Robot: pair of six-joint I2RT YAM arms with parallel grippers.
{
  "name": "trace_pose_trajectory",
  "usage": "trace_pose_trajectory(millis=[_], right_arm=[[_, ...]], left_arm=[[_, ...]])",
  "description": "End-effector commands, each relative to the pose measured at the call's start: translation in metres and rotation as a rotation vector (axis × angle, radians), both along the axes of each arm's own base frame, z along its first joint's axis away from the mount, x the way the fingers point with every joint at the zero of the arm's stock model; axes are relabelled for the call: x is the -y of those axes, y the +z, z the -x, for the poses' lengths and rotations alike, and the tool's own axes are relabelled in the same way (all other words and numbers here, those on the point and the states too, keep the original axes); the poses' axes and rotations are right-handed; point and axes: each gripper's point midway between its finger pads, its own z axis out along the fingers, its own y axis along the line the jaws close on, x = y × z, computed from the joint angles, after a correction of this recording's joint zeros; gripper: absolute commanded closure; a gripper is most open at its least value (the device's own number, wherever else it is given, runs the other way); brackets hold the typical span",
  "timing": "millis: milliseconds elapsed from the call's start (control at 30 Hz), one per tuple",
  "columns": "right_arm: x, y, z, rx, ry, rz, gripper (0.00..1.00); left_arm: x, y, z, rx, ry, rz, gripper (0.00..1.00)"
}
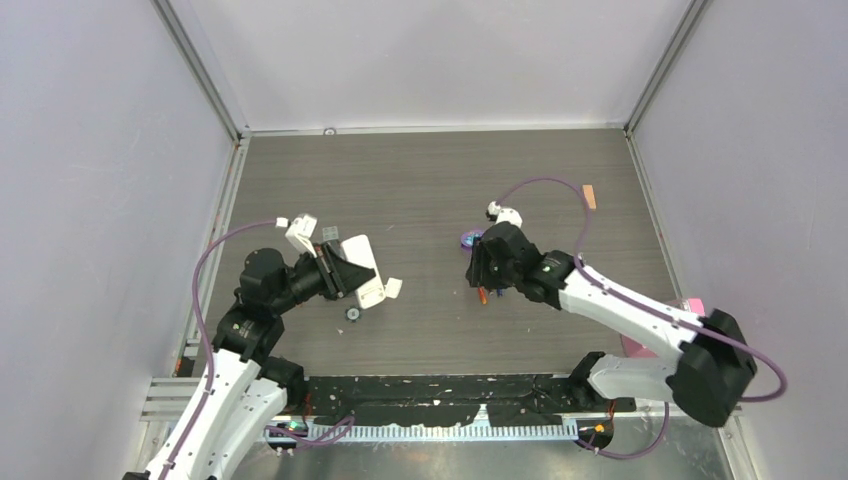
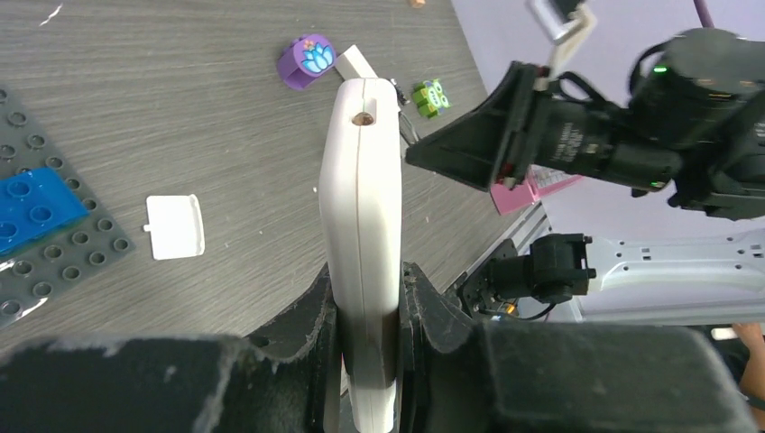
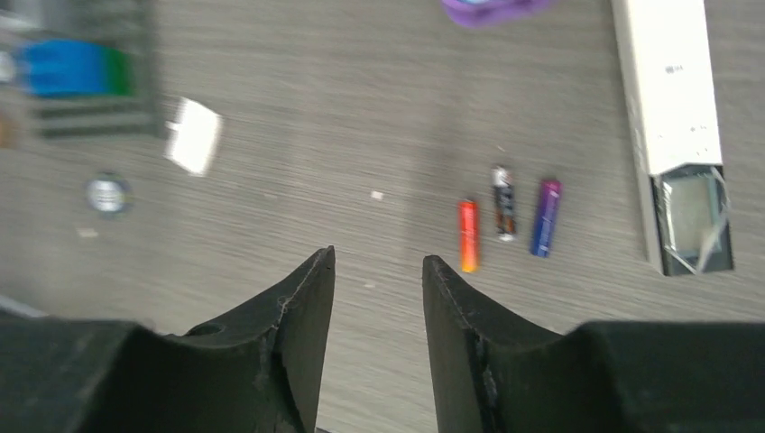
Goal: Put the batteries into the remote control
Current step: Adjust the remote control, then pick up the battery from the center of the board.
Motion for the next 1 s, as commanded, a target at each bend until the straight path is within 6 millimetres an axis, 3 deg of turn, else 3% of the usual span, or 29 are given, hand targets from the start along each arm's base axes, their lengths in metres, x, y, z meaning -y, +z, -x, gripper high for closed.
trace_pose_trajectory(millis=[0,267,467,900,967], right_arm=[[0.028,-0.046,0.001,-0.067,0.066,0.278,0.55],[0.03,-0.08,-0.012,-0.115,0.117,0.436,0.56],[0.022,-0.096,-0.015,-0.127,0.153,0.439,0.53],[0.012,-0.12,-0.021,-0.172,0.177,0.466,0.62],[0.013,-0.122,-0.022,-0.177,0.174,0.47,0.67]], left_arm=[[-0.002,0.013,-0.002,0.049,0.005,-0.023,1.0],[0.0,0.008,-0.001,0.023,-0.01,-0.022,1.0],[0.001,0.006,0.0,0.012,-0.018,-0.015,1.0],[0.003,0.006,0.004,0.006,-0.042,-0.012,1.0],[0.003,0.006,0.005,0.006,-0.045,-0.014,1.0]])
